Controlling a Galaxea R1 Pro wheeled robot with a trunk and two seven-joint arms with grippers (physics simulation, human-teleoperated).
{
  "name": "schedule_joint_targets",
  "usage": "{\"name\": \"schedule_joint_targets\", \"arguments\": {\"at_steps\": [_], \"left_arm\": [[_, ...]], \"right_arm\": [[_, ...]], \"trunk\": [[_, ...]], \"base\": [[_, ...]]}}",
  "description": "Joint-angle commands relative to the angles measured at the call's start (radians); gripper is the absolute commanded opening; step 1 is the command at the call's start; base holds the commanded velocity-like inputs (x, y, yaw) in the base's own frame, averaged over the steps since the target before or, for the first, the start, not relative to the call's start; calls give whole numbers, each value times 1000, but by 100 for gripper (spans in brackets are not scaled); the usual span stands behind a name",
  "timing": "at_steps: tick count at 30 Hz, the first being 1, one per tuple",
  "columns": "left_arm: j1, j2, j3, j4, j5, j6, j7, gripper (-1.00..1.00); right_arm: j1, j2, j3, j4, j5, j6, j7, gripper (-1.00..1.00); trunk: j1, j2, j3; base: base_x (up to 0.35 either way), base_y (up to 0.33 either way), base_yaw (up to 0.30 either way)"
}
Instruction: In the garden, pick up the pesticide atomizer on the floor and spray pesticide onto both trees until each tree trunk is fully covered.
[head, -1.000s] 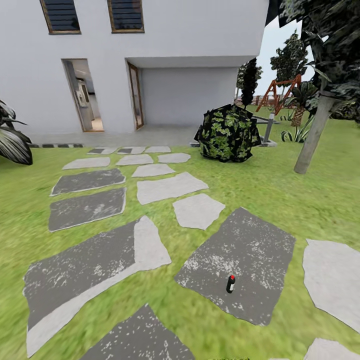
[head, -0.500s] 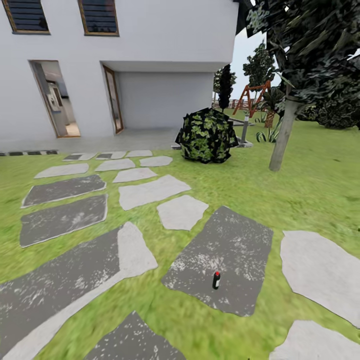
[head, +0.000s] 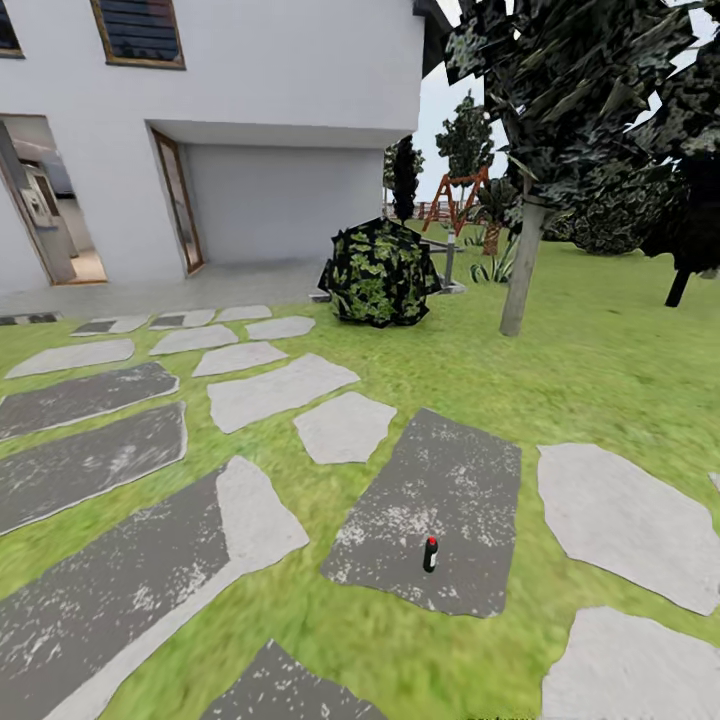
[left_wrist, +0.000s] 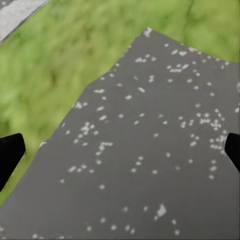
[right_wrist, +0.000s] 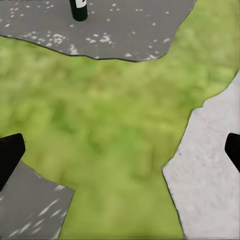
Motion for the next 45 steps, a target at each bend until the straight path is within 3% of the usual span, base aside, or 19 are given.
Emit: {"name": "schedule_joint_targets", "arguments": {"at_steps": [1,45], "left_arm": [[0,0,0,0,0,0,0,100],[0,0,-1,0,0,0,0,100]], "right_arm": [[0,0,0,0,0,0,0,100],[0,0,1,0,0,0,0,100]], "trunk": [[0,0,0],[0,0,19]], "base": [[61,275,-256],[4,13,-256]]}}
